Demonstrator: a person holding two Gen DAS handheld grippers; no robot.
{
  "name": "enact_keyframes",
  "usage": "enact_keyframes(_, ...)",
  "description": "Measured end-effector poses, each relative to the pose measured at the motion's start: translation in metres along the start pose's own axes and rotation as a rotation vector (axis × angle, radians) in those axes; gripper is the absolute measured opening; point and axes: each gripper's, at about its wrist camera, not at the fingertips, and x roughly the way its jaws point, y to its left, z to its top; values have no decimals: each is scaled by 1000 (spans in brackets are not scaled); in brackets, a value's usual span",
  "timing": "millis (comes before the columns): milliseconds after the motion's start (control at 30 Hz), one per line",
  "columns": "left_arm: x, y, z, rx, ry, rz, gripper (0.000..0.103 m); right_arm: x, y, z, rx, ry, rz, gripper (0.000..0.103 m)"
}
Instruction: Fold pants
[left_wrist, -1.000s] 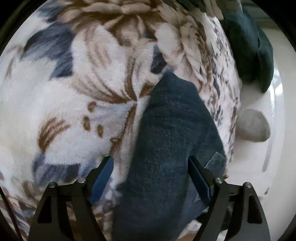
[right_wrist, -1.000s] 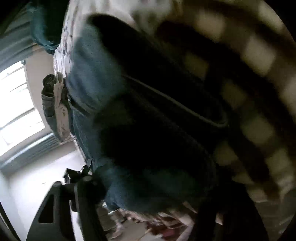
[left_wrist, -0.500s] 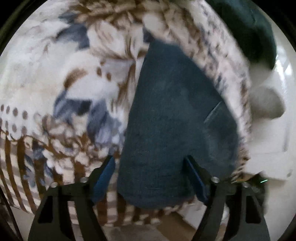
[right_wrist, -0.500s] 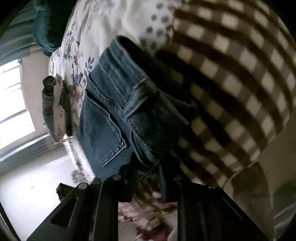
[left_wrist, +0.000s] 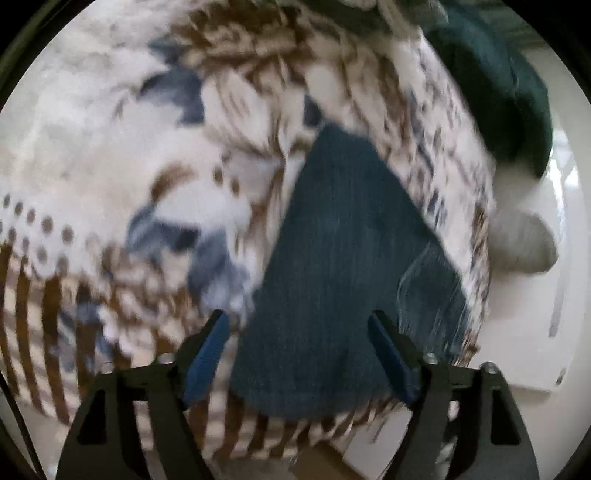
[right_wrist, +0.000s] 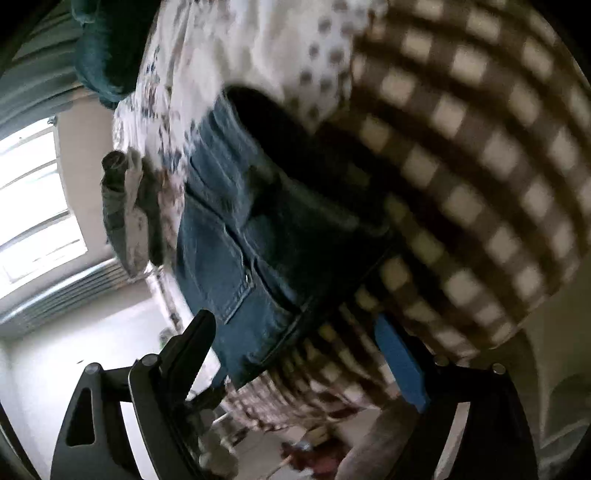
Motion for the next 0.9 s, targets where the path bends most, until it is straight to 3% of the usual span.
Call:
enact_keyframes(67, 10, 6, 9, -2, -6, -20, 82, 19, -8, 2, 12, 14, 41, 91)
enact_keyframes(200, 48, 8, 30, 8, 78, -98, 82, 58, -16, 17, 53, -2, 136, 92)
enact_keyframes(367, 69, 10, 44, 7, 103, -122, 95, 49, -8, 9, 59, -99, 196, 93)
enact_keyframes(467, 66, 11, 41, 20, 104, -118, 95, 41, 4, 2, -10, -122, 171, 93)
enact_keyframes(600, 70, 6, 40, 44, 103, -104, 98, 65, -16, 21, 71, -89, 102, 93)
enact_keyframes(667, 75, 4, 42, 46, 108, -98, 100, 71, -14, 29, 85, -103, 96, 100)
enact_keyframes(733, 79, -2, 44, 52, 98, -89, 100, 71, -6, 29, 92, -132, 74, 100)
enact_keyframes(800, 75, -10, 42, 81, 65, -86, 88, 66, 1, 22, 59, -168, 43, 93)
enact_keyframes(833, 72, -15, 40, 107, 54, -87, 69, 63, 4, 18, 49, -184, 27, 85)
enact_keyframes(900, 65, -25, 36, 156, 37, -62, 53, 55, 8, 9, 34, -214, -14, 71)
